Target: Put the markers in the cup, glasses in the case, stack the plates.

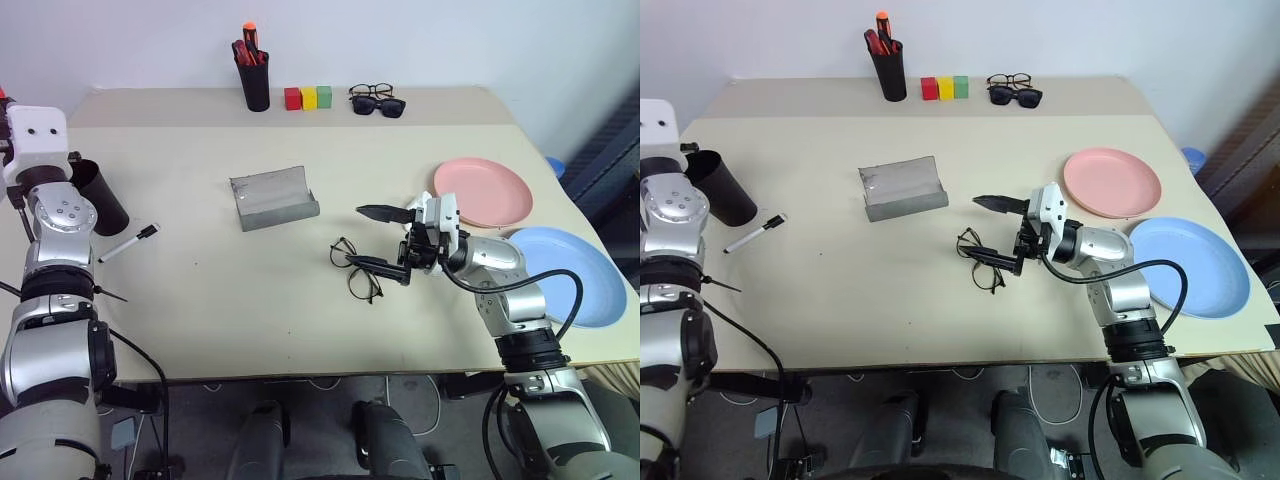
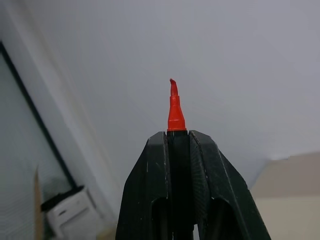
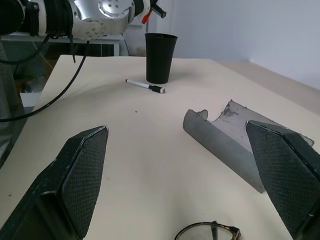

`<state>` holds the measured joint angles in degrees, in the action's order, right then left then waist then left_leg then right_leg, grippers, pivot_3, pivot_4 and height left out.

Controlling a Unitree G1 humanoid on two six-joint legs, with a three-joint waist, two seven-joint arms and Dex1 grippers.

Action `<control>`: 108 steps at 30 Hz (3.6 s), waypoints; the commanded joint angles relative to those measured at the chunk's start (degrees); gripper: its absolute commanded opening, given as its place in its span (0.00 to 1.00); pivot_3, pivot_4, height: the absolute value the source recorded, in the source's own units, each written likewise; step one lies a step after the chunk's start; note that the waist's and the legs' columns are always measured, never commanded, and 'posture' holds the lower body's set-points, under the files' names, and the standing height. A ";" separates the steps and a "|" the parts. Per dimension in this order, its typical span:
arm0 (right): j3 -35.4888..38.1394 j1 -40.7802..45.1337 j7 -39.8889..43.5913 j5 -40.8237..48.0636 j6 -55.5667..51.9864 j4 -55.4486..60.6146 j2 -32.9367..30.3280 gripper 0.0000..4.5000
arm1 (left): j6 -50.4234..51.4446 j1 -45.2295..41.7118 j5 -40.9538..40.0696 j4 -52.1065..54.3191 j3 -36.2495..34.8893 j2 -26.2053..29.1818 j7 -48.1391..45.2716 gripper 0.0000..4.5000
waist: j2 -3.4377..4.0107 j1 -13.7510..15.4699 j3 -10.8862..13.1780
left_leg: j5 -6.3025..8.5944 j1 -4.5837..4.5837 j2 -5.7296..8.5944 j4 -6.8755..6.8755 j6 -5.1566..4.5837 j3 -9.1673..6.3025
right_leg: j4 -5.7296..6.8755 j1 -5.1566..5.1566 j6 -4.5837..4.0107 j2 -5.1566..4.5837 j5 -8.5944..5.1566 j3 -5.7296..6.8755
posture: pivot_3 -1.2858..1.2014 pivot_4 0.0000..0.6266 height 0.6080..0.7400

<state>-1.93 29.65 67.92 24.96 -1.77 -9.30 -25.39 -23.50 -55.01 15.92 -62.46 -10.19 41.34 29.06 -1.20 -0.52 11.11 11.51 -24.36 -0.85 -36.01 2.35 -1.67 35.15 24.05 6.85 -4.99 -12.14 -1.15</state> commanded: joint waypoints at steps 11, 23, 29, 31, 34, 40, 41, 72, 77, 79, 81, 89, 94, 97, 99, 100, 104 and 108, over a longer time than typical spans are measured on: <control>1.95 -0.62 -1.11 1.09 -0.89 3.91 -1.20 1.00 | -4.48 -2.03 0.31 -4.11 3.23 -1.59 2.82 0.00 | 0.00 -0.24 0.00 | 0.00 0.00 -0.01 0.03 0.01 0.02 | 0.04 0.05 0.01 0.01 0.00 0.00 | 0.52 0.24 1.00; 1.75 -0.16 -1.43 1.06 -1.46 4.06 -0.91 1.00 | -6.57 2.19 0.23 -4.00 4.59 -3.14 4.40 0.00 | -0.02 -0.18 0.00 | -0.01 -0.01 0.00 0.02 0.01 0.03 | 0.03 0.05 0.01 0.00 0.01 -0.01 | 0.52 0.24 1.00; 1.82 -0.08 -1.50 1.00 -1.33 3.75 -0.85 1.00 | -7.07 2.91 -1.64 -3.56 3.71 -3.68 2.97 0.41 | -0.02 -0.18 0.00 | -0.01 0.00 -0.01 0.02 0.01 0.03 | 0.04 0.05 0.01 0.00 0.01 -0.01 | 0.52 0.24 1.00; 1.84 0.05 -1.62 0.93 -1.23 3.59 -0.77 1.00 | -8.39 3.23 -2.69 -2.95 3.16 -4.11 2.38 0.64 | -0.02 -0.19 0.00 | -0.01 -0.01 -0.01 0.02 0.01 0.03 | 0.04 0.06 0.01 0.00 0.01 -0.01 | 0.52 0.24 1.00; 1.83 0.15 -1.88 0.84 -1.16 3.51 -0.69 1.00 | -10.89 3.49 -6.24 0.34 1.69 -5.64 -1.71 0.73 | -0.02 -0.13 0.00 | -0.01 -0.01 -0.01 0.02 0.02 0.03 | 0.04 0.05 0.01 0.00 0.01 -0.01 | 0.52 0.24 1.00; 2.13 -0.25 -2.60 0.89 -1.46 4.16 -1.18 1.00 | 6.11 11.80 -17.91 30.90 6.10 -5.27 -33.94 0.73 | -0.02 -0.27 0.00 | -0.02 -0.05 0.00 0.00 0.04 0.03 | 0.02 0.05 0.00 -0.01 0.02 -0.02 | 0.52 0.24 1.00; 2.15 -0.32 -2.66 0.88 -1.48 4.20 -1.25 1.00 | 11.34 14.19 -19.78 37.16 7.22 -3.43 -40.24 0.73 | -0.01 -0.59 0.00 | -0.02 -0.04 -0.01 0.02 0.05 0.04 | 0.03 0.05 0.00 -0.01 0.01 -0.03 | 0.52 0.24 1.00; 1.01 -3.46 -2.09 5.06 -4.39 11.66 0.60 1.00 | 54.07 -3.27 -6.34 17.38 27.30 14.24 -91.21 0.73 | 0.00 -1.63 0.06 | -0.03 -0.09 -0.15 0.06 0.01 -0.03 | 0.24 0.29 -0.25 0.23 -0.16 -0.15 | 0.52 0.24 1.00; -0.08 -2.69 -0.87 4.42 -4.22 11.09 1.21 1.00 | 52.45 -5.08 -4.42 13.42 27.19 12.85 -90.53 0.73 | -0.01 -1.66 0.05 | -0.03 -0.09 -0.16 0.05 0.01 -0.05 | 0.25 0.29 -0.25 0.23 -0.16 -0.15 | 0.52 0.24 1.00; -0.46 -2.42 -0.21 3.90 -3.58 10.31 1.32 1.00 | 52.31 -5.77 -3.83 11.93 27.08 12.23 -90.08 0.73 | -0.01 -1.64 0.05 | -0.03 -0.09 -0.16 0.05 0.01 -0.04 | 0.25 0.29 -0.25 0.23 -0.16 -0.15 | 0.52 0.24 1.00; -0.78 -2.34 0.44 3.41 -2.93 9.56 1.34 1.00 | 52.17 -6.33 -3.20 10.70 27.16 11.76 -89.52 0.73 | -0.01 -1.64 0.05 | -0.03 -0.10 -0.15 0.04 0.01 -0.04 | 0.25 0.29 -0.21 0.23 -0.14 -0.15 | 0.52 0.24 1.00; -1.75 -2.41 2.05 1.92 0.12 5.97 2.54 1.00 | 51.99 -7.87 -0.14 4.92 27.58 9.51 -85.89 0.73 | -0.02 -1.57 0.06 | -0.03 -0.10 -0.15 0.03 0.01 -0.05 | 0.26 0.29 -0.06 0.23 -0.06 -0.15 | 0.52 0.24 1.00; -1.56 -2.47 1.83 1.64 1.15 5.14 2.96 1.00 | 51.13 -8.31 0.88 1.36 27.56 7.34 -84.82 0.73 | -0.02 -1.51 0.06 | -0.03 -0.10 -0.15 0.02 0.01 -0.05 | 0.27 0.29 -0.05 0.23 -0.05 -0.15 | 0.52 0.24 1.00; -1.41 -2.71 1.57 1.51 1.36 5.24 3.09 1.00 | 52.11 -9.00 0.29 -1.35 26.82 5.60 -85.43 0.56 | -0.02 -1.34 0.05 | -0.03 -0.09 -0.15 0.00 0.01 -0.04 | 0.30 0.29 -0.05 0.23 -0.05 -0.15 | 0.52 0.24 1.00; -1.33 -2.96 1.45 1.43 1.49 5.28 3.02 1.00 | 52.47 -9.16 0.29 -2.73 26.62 4.79 -85.54 0.36 | -0.02 -1.22 0.05 | -0.03 -0.07 -0.15 -0.01 0.01 -0.05 | 0.34 0.28 -0.05 0.23 -0.05 -0.15 | 0.52 0.24 1.00; -1.30 -3.05 1.40 1.39 1.55 5.26 2.98 1.00 | 52.42 -9.24 0.35 -3.20 26.57 4.52 -85.45 0.23 | -0.01 -1.18 0.05 | -0.03 -0.06 -0.15 -0.02 0.01 -0.05 | 0.36 0.28 -0.05 0.23 -0.05 -0.15 | 0.52 0.24 1.00; -1.13 -3.43 1.10 1.32 1.64 5.31 2.79 1.00 | 52.34 -8.97 0.33 -3.22 26.36 4.20 -85.92 0.00 | 0.01 -1.17 0.04 | -0.03 -0.03 -0.15 -0.02 0.01 -0.05 | 0.40 0.28 -0.05 0.23 -0.05 -0.15 | 0.52 0.24 1.00; -1.04 -3.57 0.89 1.29 1.77 5.20 2.62 1.00 | 51.83 -7.76 -1.49 1.91 24.93 5.59 -89.71 0.00 | 0.01 -1.11 0.04 | -0.03 -0.04 -0.15 -0.03 0.01 -0.05 | 0.40 0.28 -0.05 0.23 -0.05 -0.15 | 0.52 0.24 1.00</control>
<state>-3.95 25.92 68.96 25.95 -0.83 -4.86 -22.64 28.46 -63.09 15.55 -62.98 15.94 46.20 -58.75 -1.19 -1.63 11.14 11.48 -24.40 -1.01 -36.04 2.36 -1.72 35.54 24.32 6.80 -4.76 -12.19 -1.31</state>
